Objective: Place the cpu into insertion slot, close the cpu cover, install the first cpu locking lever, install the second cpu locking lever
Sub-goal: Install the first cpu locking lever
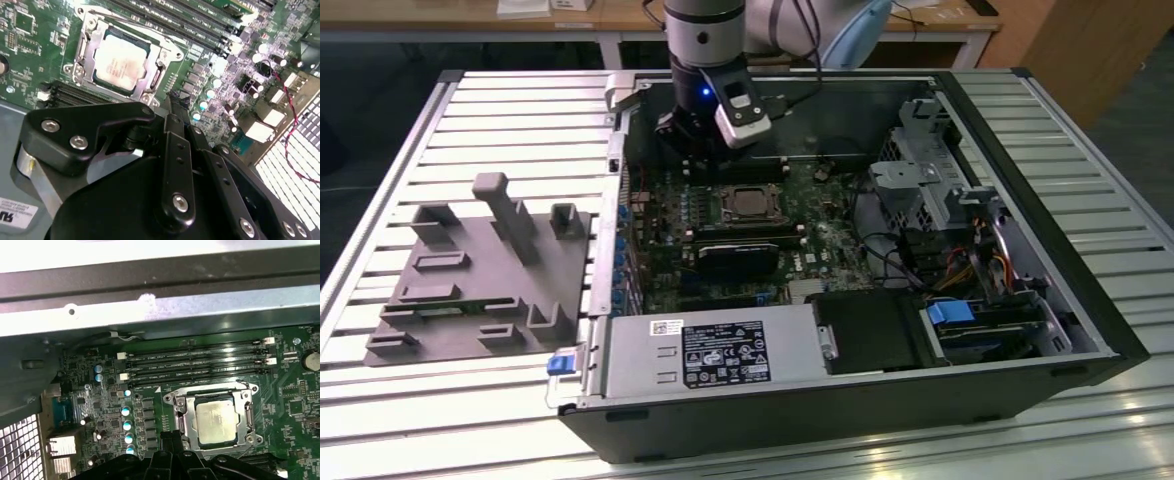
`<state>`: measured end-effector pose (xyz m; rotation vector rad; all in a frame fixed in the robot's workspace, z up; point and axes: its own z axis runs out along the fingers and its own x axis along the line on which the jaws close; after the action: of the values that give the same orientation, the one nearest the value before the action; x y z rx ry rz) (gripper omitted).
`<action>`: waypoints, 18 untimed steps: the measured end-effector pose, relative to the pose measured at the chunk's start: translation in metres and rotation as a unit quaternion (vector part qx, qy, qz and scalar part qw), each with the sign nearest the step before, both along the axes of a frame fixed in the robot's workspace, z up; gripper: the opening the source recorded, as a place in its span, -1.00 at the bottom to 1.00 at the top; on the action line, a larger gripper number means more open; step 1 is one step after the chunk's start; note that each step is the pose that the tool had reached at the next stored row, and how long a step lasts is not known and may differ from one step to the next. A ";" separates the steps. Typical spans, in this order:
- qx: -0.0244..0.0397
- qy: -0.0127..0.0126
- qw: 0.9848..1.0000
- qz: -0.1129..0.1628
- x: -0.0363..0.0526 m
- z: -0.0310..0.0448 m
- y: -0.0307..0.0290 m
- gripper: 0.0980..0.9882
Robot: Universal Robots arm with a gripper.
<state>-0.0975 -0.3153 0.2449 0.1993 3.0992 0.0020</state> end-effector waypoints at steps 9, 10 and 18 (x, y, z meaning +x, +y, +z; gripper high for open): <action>0.004 -0.003 1.000 0.001 -0.0013 0.0082 0.0000 -0.99; 0.009 -0.003 1.000 0.001 -0.0020 0.0082 0.0000 -0.99; 0.057 -0.003 0.998 0.001 -0.0082 0.0083 -0.0001 -0.99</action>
<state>-0.1057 -0.3153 0.2532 0.1980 3.0955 0.1794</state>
